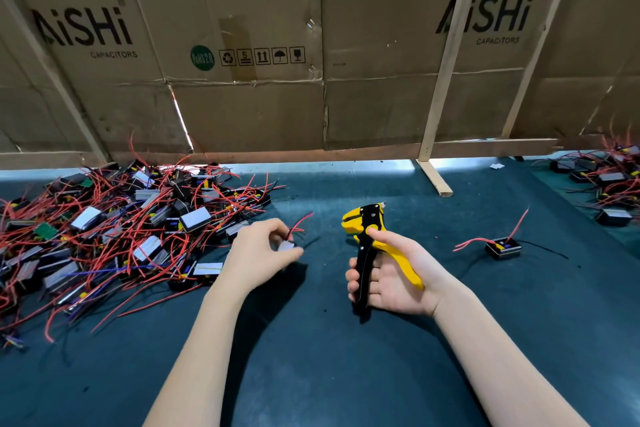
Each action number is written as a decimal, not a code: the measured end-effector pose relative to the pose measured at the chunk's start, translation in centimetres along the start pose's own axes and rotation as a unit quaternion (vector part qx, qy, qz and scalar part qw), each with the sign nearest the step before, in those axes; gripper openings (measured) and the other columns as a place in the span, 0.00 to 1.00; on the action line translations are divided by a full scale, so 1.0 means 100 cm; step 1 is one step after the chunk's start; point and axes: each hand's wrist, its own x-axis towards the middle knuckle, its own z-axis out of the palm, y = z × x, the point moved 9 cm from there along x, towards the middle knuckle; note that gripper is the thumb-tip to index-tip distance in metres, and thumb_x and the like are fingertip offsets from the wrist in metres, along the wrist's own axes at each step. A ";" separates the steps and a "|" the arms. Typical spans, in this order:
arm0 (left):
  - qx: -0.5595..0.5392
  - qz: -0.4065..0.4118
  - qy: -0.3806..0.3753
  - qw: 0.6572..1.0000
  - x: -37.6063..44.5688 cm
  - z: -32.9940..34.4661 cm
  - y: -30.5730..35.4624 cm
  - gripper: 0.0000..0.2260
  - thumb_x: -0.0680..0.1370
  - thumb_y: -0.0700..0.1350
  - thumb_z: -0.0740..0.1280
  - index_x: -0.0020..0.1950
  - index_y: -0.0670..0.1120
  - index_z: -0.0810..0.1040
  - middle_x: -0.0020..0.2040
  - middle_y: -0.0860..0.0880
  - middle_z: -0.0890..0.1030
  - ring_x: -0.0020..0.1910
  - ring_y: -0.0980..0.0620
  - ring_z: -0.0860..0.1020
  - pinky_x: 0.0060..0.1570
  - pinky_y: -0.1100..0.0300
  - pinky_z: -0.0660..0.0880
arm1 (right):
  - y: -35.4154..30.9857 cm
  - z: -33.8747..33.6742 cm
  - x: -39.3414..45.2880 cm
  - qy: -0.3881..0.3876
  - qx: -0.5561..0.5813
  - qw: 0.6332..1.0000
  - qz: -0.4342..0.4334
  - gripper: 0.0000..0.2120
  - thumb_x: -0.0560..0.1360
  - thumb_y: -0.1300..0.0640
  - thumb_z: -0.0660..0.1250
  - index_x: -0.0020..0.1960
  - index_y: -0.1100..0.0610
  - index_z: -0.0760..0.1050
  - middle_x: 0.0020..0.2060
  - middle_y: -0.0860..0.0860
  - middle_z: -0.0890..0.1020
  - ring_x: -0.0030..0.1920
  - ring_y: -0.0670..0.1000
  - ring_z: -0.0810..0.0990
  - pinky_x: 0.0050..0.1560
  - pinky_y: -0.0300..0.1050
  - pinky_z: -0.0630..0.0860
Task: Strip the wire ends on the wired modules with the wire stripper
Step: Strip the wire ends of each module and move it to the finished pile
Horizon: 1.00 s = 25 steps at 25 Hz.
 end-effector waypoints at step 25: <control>0.295 -0.043 -0.250 0.921 -0.015 -0.048 -0.045 0.17 0.66 0.33 0.72 0.47 0.53 0.80 0.49 0.52 0.80 0.51 0.51 0.79 0.52 0.56 0.78 | -0.003 0.000 -0.001 0.033 0.002 0.999 -0.006 0.22 0.68 0.47 0.69 0.50 0.66 0.73 0.40 0.62 0.78 0.38 0.61 0.79 0.44 0.54 0.78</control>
